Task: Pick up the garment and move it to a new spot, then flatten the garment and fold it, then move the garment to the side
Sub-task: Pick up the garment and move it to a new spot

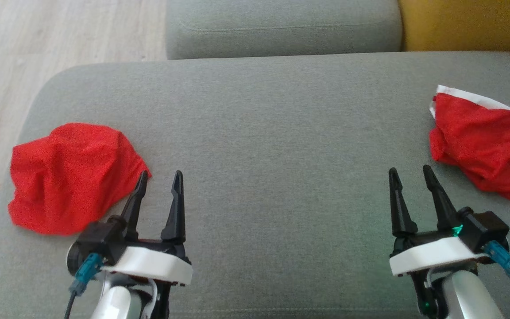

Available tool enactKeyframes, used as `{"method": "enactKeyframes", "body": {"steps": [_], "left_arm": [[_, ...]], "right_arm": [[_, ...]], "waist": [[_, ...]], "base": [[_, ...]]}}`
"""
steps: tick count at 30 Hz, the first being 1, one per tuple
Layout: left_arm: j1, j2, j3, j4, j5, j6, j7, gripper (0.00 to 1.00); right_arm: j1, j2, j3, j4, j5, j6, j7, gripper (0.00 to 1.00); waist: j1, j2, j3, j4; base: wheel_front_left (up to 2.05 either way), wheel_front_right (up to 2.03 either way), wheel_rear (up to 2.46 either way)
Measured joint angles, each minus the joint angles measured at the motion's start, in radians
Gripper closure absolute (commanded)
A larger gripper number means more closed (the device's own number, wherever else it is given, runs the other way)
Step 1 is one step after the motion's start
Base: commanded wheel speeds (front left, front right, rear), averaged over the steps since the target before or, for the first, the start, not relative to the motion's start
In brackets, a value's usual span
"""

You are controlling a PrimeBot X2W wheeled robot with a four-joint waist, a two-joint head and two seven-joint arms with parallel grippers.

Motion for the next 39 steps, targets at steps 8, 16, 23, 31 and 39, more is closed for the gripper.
{"method": "enactKeyframes", "body": {"steps": [8, 16, 23, 31, 39], "left_arm": [[0.000, 0.000, 0.008, 0.001, 0.001, 0.008, 0.000, 0.00], [0.000, 0.000, 0.047, 0.006, 0.016, 0.009, 0.000, 0.00], [0.000, 0.000, 0.058, 0.013, 0.026, 0.007, 0.000, 0.00], [0.019, 0.001, 0.081, 0.018, 0.035, 0.007, 0.000, 0.00], [0.036, 0.001, 0.110, 0.016, 0.043, -0.002, 0.000, 0.00]], "right_arm": [[0.000, 0.000, 0.033, 0.003, 0.006, 0.000, 0.000, 0.00], [0.002, 0.001, 0.075, 0.011, 0.018, 0.000, -0.003, 0.00], [0.008, 0.001, 0.100, 0.017, 0.038, 0.000, -0.003, 0.00], [0.035, 0.002, 0.115, 0.027, 0.062, 0.000, -0.003, 0.00], [0.039, 0.002, 0.126, 0.028, 0.069, 0.000, -0.003, 0.00]], "waist": [[0.0000, 0.0000, -0.002, 0.067], [0.0000, 0.0000, -0.003, 0.170], [0.0000, 0.0000, -0.006, 0.265], [0.0000, 0.0000, -0.026, 0.358], [0.0000, 0.0000, -0.025, 0.387]], "base": [[0.00, 0.00, 0.00], [0.00, 0.00, 0.00], [0.00, 0.00, 0.00], [0.00, 0.00, 0.00], [0.00, 0.00, 0.00]]}}
